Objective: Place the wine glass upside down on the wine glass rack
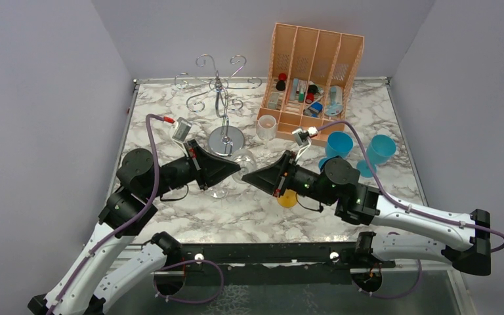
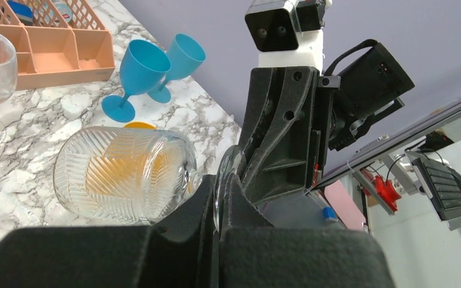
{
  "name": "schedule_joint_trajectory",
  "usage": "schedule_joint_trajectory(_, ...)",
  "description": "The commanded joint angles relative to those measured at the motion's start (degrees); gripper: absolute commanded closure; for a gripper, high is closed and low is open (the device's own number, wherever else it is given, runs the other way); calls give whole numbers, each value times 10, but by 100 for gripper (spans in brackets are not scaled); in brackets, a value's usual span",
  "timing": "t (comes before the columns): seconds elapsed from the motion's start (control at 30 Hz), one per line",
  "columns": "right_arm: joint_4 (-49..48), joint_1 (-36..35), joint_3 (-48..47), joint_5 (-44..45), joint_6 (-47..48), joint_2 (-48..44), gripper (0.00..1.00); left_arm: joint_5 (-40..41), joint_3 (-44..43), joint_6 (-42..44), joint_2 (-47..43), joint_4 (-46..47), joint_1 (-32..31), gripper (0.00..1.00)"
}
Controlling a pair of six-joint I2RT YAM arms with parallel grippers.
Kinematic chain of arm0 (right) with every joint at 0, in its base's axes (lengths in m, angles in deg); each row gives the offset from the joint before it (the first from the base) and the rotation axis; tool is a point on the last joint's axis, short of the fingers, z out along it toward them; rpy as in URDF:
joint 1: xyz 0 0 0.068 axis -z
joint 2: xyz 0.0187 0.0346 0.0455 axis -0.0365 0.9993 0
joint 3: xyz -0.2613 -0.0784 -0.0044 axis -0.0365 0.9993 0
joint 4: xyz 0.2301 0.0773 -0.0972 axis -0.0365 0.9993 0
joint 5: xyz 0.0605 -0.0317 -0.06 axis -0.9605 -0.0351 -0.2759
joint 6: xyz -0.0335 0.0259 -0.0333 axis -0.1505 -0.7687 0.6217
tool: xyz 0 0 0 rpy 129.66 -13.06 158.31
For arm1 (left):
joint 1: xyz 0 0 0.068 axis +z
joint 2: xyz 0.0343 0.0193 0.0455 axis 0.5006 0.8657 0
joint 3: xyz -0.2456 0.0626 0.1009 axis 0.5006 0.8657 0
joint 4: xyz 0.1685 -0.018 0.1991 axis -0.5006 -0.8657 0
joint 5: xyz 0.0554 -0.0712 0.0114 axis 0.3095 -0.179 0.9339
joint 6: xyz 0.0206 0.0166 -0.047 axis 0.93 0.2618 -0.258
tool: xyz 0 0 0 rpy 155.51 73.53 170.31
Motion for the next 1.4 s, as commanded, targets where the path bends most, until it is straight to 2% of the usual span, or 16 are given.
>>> schedule_joint_trajectory(0.0,-36,-3,0,35,12,-13,84,-4,6,0,-10,7,-5,100)
schedule_joint_trajectory(0.17,-22,-3,15,64,11,-41,49,5,7,-15,-14,20,-4,100)
schedule_joint_trajectory(0.4,1,-3,34,83,19,-76,21,30,-4,-28,-6,28,-5,100)
schedule_joint_trajectory(0.5,14,-3,41,92,21,-93,1,53,-15,-23,-5,24,-5,100)
schedule_joint_trajectory(0.9,51,-3,72,142,28,-168,0,248,-100,31,29,-72,-4,100)
schedule_joint_trajectory(1.37,72,-3,86,176,55,-214,0,457,-89,53,56,-114,-4,100)
